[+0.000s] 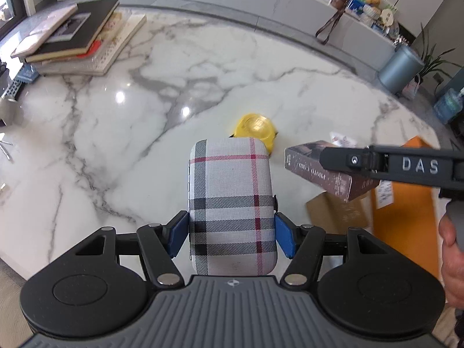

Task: Organize rigid objects
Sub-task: 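Lift the plaid case and portrait card box and carry them over the orange box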

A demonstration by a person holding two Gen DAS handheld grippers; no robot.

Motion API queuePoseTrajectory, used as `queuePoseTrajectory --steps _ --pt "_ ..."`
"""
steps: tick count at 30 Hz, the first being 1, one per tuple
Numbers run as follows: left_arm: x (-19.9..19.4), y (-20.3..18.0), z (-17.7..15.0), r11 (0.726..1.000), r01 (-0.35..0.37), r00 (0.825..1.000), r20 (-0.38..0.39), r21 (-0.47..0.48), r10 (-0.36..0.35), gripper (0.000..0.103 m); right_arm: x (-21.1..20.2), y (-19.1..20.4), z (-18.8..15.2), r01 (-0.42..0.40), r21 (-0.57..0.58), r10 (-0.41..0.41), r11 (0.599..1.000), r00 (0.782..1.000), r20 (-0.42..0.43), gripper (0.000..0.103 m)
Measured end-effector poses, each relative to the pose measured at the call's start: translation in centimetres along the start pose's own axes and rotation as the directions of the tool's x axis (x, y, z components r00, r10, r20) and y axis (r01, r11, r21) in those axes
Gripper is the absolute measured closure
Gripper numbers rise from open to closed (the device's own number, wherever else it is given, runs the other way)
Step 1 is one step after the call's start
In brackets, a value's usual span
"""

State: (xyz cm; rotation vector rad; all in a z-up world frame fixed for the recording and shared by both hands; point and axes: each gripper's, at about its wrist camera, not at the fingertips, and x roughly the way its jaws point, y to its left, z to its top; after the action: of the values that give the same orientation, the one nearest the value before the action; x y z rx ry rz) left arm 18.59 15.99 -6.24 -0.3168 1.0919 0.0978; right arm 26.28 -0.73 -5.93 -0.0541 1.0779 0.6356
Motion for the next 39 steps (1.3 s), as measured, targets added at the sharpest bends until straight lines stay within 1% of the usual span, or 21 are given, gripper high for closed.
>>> queuePoseTrajectory --steps 4,5,6,7,10,11,13,15,18,22,24,27,28,29,30,31,36,37,38,39 --pt "-2.5 -1.8 0.4 0.999 0.031 0.999 0.039 0.027 -0.032 0.031 -3.7 -0.5 -0.6 -0.014 0.016 0.013 1.000 0.998 0.065 0.044" --pt "-3.0 -2.4 0.6 0.998 0.041 0.998 0.047 0.041 -0.042 0.031 -4.8 -0.8 -0.7 -0.015 0.023 0.013 1.000 0.996 0.085 0.049" --pt "-3.6 -3.2 0.6 0.997 0.053 0.997 0.054 0.055 -0.056 0.031 -5.8 -1.1 -0.8 -0.006 0.030 0.003 1.000 0.994 0.107 0.088" --pt "-4.1 -4.1 0.7 0.995 0.069 0.996 0.059 0.067 -0.073 0.031 -7.2 -1.7 -0.9 0.015 0.035 -0.021 0.999 0.988 0.154 0.103" --pt "-5.0 -6.9 0.9 0.986 0.126 0.989 0.062 0.108 -0.133 0.031 -10.6 -4.7 -0.9 -0.035 0.135 0.009 0.990 0.981 0.193 0.103" --pt "-5.0 -7.9 1.0 0.982 0.135 0.987 0.065 0.130 -0.144 0.031 -11.5 -5.5 -1.0 -0.028 0.144 -0.002 0.989 0.979 0.203 0.103" --pt "-4.7 -9.1 1.0 0.981 0.131 0.988 0.064 0.141 -0.141 0.031 -12.2 -6.9 -1.4 0.008 0.159 -0.040 0.987 0.979 0.198 0.103" --pt "-4.4 -9.4 0.7 0.982 0.135 0.988 0.051 0.134 -0.143 0.031 -12.3 -7.7 -2.3 0.004 0.161 -0.033 0.987 0.984 0.176 0.103" --pt "-3.8 -8.8 -0.3 0.987 0.094 0.995 0.032 0.128 -0.099 0.031 -11.6 -7.6 -4.3 -0.023 0.143 0.002 0.989 0.990 0.144 0.103" --pt "-2.8 -6.2 -1.4 0.994 0.024 1.000 -0.010 0.102 -0.023 0.031 -8.8 -5.5 -6.2 -0.086 0.102 0.080 0.991 0.995 0.066 0.103" --pt "-2.5 -4.9 -1.7 0.996 -0.013 1.000 -0.024 0.091 0.015 0.031 -7.1 -3.7 -6.6 -0.099 0.055 0.097 0.994 0.995 0.027 0.101" --pt "-2.2 -2.9 -2.0 0.998 -0.029 0.998 -0.045 0.054 0.031 0.031 -4.5 -0.7 -7.4 -0.095 -0.026 0.094 0.995 0.995 -0.024 0.096" --pt "-2.1 -2.3 -2.1 0.998 -0.033 0.998 -0.051 0.049 0.036 0.031 -3.6 0.2 -7.6 -0.094 -0.046 0.092 0.995 0.995 -0.043 0.088" --pt "-2.0 -1.8 -2.2 0.998 -0.040 0.997 -0.057 0.045 0.042 0.031 -2.6 1.1 -7.8 -0.092 -0.063 0.088 0.994 0.994 -0.061 0.067" --pt "-2.0 -1.4 -2.2 0.998 -0.045 0.997 -0.059 0.042 0.048 0.031 -1.6 1.8 -8.1 -0.090 -0.078 0.084 0.993 0.994 -0.076 0.057" --pt "-1.9 -0.9 -2.2 0.998 -0.050 0.997 -0.061 0.039 0.052 0.031 -0.9 2.4 -8.5 -0.088 -0.095 0.080 0.992 0.993 -0.086 0.050" --pt "-1.6 1.2 -2.1 0.999 -0.052 0.996 -0.067 0.015 0.053 0.031 3.0 5.4 -8.6 -0.046 -0.188 0.022 0.981 0.991 -0.129 0.047" --pt "-1.5 1.6 -2.1 0.999 -0.052 0.996 -0.068 0.008 0.053 0.031 3.6 5.8 -8.4 -0.045 -0.196 0.018 0.980 0.990 -0.138 0.044" --pt "-1.4 1.9 -2.0 0.999 -0.051 0.996 -0.069 0.003 0.051 0.031 3.9 6.1 -8.3 -0.033 -0.206 0.004 0.978 0.990 -0.139 0.036" --pt "-1.3 2.3 -2.0 0.999 -0.048 0.996 -0.071 -0.004 0.047 0.031 4.3 6.4 -8.2 -0.020 -0.219 -0.011 0.975 0.990 -0.137 0.036"
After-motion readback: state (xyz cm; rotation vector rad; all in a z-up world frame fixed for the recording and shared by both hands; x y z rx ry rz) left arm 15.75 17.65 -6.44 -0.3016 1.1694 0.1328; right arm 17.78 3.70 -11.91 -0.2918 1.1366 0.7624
